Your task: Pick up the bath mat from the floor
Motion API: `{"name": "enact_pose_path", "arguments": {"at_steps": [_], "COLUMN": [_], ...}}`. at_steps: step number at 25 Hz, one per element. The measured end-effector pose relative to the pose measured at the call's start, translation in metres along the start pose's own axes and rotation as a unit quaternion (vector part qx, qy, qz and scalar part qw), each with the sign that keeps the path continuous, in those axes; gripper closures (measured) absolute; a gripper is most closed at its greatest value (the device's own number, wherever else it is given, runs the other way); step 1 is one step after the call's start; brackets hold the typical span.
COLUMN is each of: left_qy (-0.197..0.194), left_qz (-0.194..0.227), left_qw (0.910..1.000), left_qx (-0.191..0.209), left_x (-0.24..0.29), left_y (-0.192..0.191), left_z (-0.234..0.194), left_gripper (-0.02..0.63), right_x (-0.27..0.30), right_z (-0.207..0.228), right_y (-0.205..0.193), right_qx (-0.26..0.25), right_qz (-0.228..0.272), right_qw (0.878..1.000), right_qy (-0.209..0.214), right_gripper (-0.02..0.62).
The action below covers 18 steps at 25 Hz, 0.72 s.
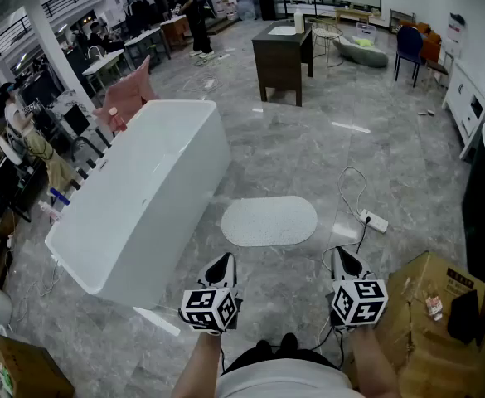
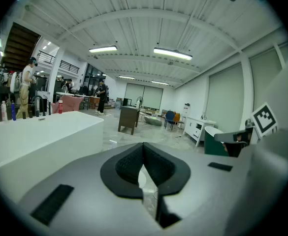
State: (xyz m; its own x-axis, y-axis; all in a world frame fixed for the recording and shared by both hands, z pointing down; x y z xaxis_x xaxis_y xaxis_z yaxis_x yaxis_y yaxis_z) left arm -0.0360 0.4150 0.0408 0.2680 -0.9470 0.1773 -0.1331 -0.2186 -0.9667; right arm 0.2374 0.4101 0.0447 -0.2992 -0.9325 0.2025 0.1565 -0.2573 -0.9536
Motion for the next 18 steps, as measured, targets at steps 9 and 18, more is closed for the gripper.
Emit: {"name": "enact_pose_path", "arguments": {"at_steps": [9,18], "left_qy": [0.003,0.032], "left_qz": [0.012,0.003], "left_qw": [0.9998,0.9992], "left_qx": [-0.017,-0.023], "left_x": [-0.005,-0.014], "left_y": [0.002,-0.006], "left_z": [0.004,-0.004], "left_gripper": [0.614,0.531], "right_x": [-0.004,-0.003], "right_z": [0.006,0.009], "right_y": [0.005,0.005], "right_qx": [0.008,0.002], "right_qz": [0.009,0.011], "right_qw": [1.000,1.000], "right_qy": [0.005,0.000], "right_gripper": [0.594,0.591]}}
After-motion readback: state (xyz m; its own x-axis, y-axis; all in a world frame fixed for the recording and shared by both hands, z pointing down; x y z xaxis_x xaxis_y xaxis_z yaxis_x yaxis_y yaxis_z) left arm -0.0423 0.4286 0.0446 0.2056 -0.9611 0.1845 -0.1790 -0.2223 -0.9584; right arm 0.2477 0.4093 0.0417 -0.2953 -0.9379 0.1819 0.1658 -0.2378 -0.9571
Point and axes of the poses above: the fingertips, and each gripper's own axes: x forward along the fingers, z to its right, y out of its top, the point moved 2 cm from there along -x, backward along the fingers, and after that the axes turned 8 degrees about z, right-handed, at the moved point
